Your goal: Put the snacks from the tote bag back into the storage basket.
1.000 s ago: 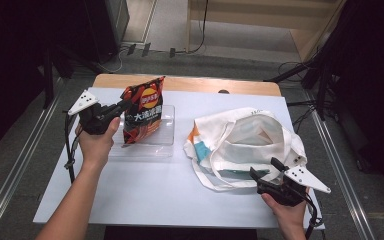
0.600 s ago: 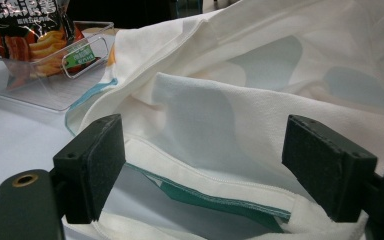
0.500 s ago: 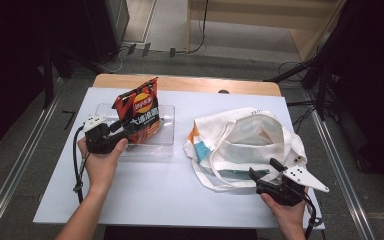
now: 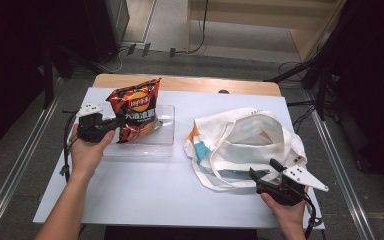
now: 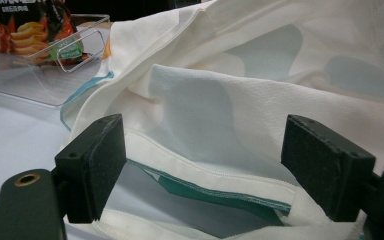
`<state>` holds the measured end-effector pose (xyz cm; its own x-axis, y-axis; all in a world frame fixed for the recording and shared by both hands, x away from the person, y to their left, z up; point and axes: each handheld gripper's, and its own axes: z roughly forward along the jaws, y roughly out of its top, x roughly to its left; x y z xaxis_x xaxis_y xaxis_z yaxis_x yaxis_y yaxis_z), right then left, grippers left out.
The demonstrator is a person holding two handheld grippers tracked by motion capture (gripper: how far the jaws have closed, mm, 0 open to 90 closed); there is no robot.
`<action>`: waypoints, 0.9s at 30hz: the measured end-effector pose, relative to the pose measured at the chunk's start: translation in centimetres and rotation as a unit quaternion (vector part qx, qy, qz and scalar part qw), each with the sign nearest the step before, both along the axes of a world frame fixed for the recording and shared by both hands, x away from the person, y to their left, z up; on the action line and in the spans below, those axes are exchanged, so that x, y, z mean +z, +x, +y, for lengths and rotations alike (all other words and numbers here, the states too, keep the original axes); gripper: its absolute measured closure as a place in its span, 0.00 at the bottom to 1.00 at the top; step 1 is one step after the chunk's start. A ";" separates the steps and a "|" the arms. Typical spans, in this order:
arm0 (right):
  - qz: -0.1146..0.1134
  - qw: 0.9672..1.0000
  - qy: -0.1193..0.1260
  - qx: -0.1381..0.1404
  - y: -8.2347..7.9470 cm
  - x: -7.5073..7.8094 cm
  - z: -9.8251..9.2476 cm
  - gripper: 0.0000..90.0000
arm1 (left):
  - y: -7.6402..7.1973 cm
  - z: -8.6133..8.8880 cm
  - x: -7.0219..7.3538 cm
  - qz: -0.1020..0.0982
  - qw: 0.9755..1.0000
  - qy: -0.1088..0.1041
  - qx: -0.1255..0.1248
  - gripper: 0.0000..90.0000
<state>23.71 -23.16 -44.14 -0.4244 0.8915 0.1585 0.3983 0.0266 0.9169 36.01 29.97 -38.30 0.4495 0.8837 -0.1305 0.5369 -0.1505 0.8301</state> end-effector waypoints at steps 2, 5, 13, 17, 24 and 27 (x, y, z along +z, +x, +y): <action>0.001 1.000 0.000 0.000 0.0 0.0 0.0 0.21 | 0.3 1.0 -0.1 0.006 0.999 -0.008 0.042 0.94; 0.002 1.000 -0.001 0.000 0.0 0.0 0.2 0.21 | 0.5 2.2 -0.7 0.019 0.992 -0.053 0.116 0.65; 0.006 1.000 -0.001 0.000 0.0 -0.2 0.4 0.21 | 0.5 0.8 -1.4 0.013 0.991 -0.032 0.132 0.87; 0.003 1.000 -0.004 -0.001 0.0 -0.1 0.4 0.21 | 1.0 0.6 -1.5 0.012 0.989 -0.039 0.142 0.92; -0.001 1.000 0.003 -0.006 0.0 -0.1 -0.1 0.21 | 0.4 1.0 -1.7 -0.021 0.984 -0.035 0.172 0.58; -0.002 1.000 0.004 -0.006 -0.1 0.0 -0.1 0.21 | -0.5 0.8 -1.7 -0.034 0.986 -0.033 0.159 0.41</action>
<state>23.65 -23.29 -44.15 -0.4144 0.8953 0.1633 0.3953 0.0154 0.9184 35.46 30.72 -40.00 0.1602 0.9721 -0.1713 0.4912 0.0720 0.8681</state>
